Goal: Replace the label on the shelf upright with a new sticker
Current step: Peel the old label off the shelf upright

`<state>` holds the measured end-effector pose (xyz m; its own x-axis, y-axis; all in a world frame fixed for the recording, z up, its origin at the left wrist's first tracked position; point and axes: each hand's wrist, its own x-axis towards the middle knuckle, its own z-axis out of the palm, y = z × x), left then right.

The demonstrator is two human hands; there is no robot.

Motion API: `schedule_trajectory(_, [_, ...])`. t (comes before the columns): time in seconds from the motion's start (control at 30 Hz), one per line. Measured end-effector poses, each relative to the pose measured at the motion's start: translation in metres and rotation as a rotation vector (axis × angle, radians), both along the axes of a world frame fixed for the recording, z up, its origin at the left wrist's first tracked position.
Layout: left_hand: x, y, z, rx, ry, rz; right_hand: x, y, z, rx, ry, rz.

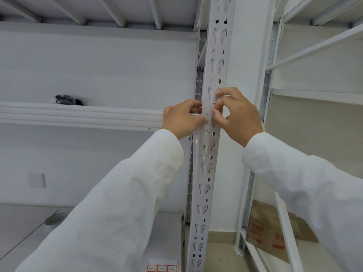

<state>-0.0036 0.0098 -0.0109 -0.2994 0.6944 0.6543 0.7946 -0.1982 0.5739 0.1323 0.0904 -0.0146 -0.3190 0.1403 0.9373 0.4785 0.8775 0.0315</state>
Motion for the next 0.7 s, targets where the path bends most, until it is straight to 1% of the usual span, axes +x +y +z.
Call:
schedule_trajectory(0.17, [-0.001, 0.001, -0.001, 0.002, -0.002, -0.006, 0.007, 0.007, -0.003, 0.008, -0.031, 0.092])
schedule_trajectory(0.3, [-0.002, 0.003, -0.001, 0.012, 0.016, 0.003, 0.005, 0.009, -0.004, 0.029, -0.102, 0.055])
schedule_trajectory(0.6, [-0.002, 0.003, -0.002, 0.005, 0.017, 0.005, 0.003, 0.012, -0.006, 0.085, -0.053, 0.072])
schedule_trajectory(0.7, [-0.001, 0.003, -0.002, 0.008, 0.015, 0.007, 0.003, 0.01, -0.005, 0.1, -0.059, 0.041])
